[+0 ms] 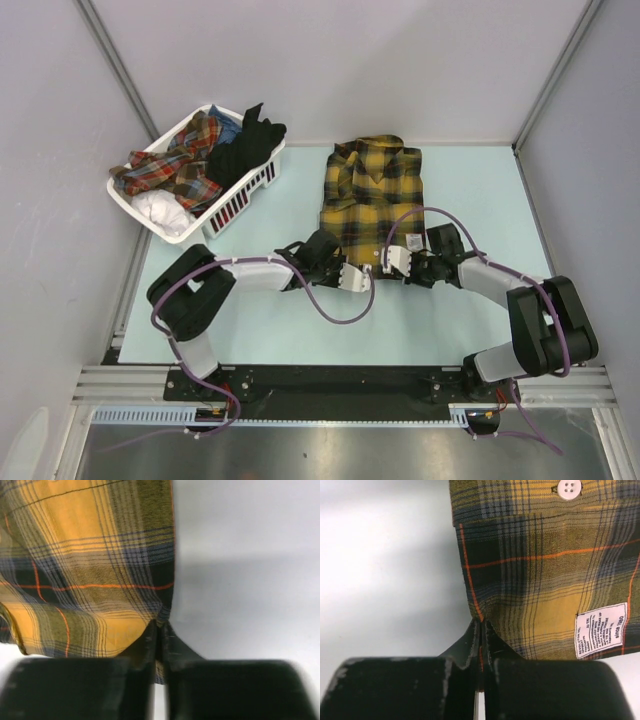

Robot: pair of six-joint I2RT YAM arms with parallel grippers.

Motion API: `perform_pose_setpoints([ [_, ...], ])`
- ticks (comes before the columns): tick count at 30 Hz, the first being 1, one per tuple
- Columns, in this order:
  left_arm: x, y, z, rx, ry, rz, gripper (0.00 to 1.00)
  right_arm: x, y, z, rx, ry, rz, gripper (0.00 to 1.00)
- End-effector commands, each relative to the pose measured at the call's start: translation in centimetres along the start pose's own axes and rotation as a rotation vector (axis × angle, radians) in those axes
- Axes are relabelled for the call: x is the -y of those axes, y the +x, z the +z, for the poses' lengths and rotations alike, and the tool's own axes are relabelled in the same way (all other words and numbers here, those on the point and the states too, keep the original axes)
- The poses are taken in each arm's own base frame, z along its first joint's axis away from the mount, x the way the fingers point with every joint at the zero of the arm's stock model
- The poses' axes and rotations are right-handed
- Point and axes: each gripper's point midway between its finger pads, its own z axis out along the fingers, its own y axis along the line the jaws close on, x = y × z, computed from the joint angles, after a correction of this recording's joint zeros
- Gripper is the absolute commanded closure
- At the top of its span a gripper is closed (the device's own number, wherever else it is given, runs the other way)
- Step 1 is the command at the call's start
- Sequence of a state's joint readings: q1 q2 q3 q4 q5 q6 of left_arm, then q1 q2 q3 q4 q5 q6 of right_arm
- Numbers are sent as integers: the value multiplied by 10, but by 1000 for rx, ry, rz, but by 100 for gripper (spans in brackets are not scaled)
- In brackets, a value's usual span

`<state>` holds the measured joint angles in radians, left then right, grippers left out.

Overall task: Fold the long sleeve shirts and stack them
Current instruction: Fold the shirt

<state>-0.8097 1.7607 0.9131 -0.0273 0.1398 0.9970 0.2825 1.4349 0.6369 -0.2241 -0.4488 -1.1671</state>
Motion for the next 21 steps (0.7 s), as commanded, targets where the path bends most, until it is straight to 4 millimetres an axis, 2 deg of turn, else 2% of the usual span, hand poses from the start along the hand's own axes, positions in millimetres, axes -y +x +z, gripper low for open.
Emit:
perform_pose_setpoints([
  [1,14,-3,-17,-2,74,-13,100,-2,3,-16,-50,-13,24,100],
  [4,35,-15,-34,50,174,-43,100,-20,-11,-36,-17,-66,86,100],
  [5,34,-23,-46,79,169,-53,100,-27,-18,-40,4,-85,97,100],
  [6,47,-22,-52,79,212,-67,100,-39,-22,-53,7,-105,115,100],
  [8,57,-33,-65,125,246,-88,100,-53,-30,-64,24,-132,138,100],
  [9,63,-33,-75,125,257,-97,100,-69,-32,-73,19,-171,161,100],
  [11,74,-43,-89,168,317,-111,100,-81,-48,-92,64,-184,164,100],
  [12,85,-45,-106,167,367,-129,100,-102,-50,-105,52,-252,197,100],
  [13,96,-58,-119,230,435,-145,100,-107,-59,-117,76,-250,203,100],
  [14,94,-69,-133,263,453,-145,100,-108,-74,-130,114,-256,203,100],
  [15,102,-73,-152,268,495,-180,100,-119,-79,-142,109,-296,232,100],
  [16,103,-79,-163,281,520,-201,100,-121,-86,-153,133,-301,216,100],
  [17,93,-94,-177,324,530,-206,100,-98,-103,-162,176,-206,215,100],
  [18,96,-93,-184,302,569,-243,100,-91,-108,-166,178,-192,223,100],
  [19,89,-95,-186,301,570,-263,100,-88,-111,-168,173,-203,224,100],
  [20,66,-99,-190,312,526,-272,100,-77,-115,-166,155,-229,238,100],
  [21,58,-96,-189,295,524,-289,100,-71,-114,-163,144,-239,252,100],
])
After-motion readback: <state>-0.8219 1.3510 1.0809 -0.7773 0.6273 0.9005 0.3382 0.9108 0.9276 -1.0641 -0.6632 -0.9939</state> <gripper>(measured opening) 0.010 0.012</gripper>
